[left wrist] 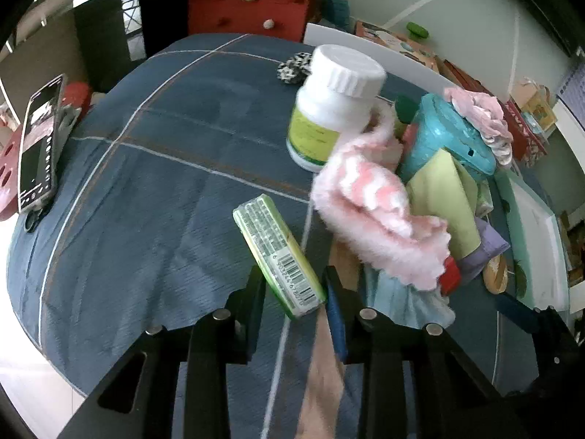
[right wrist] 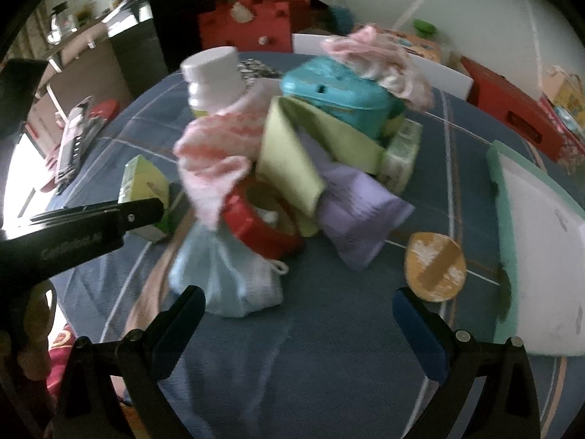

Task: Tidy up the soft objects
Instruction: 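Grasp the green tissue pack with the left gripper while the right reaches the mask, then grasp the light blue face mask with the right gripper and lift it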

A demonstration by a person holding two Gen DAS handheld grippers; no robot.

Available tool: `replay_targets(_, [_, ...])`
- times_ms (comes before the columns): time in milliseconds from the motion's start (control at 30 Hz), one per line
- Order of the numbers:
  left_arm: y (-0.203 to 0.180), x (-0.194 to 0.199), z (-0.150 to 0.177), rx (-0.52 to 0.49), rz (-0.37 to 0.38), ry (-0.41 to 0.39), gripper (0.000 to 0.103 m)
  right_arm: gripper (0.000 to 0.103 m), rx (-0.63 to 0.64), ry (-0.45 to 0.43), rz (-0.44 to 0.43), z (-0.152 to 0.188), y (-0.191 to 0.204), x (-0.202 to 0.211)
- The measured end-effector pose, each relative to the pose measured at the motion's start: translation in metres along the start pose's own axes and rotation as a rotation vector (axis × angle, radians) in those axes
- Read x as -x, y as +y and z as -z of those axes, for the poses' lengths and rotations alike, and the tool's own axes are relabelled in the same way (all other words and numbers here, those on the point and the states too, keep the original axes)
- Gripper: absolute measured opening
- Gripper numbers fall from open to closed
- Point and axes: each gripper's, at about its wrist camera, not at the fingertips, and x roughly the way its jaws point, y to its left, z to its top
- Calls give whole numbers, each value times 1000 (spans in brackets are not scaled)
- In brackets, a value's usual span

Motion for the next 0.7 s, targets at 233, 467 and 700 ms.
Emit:
replay_targets(233, [18,6,8,19,-24,13,32,103,51,21,-42,-2,20,-9])
replay_targets(467, [24,9,13,22,-28,31,32,102,72,62,-22,-4,38,-26])
replay_targets(700, [30,11,20,32,-15,39,32,90,86,78,-1,-6,49,-40])
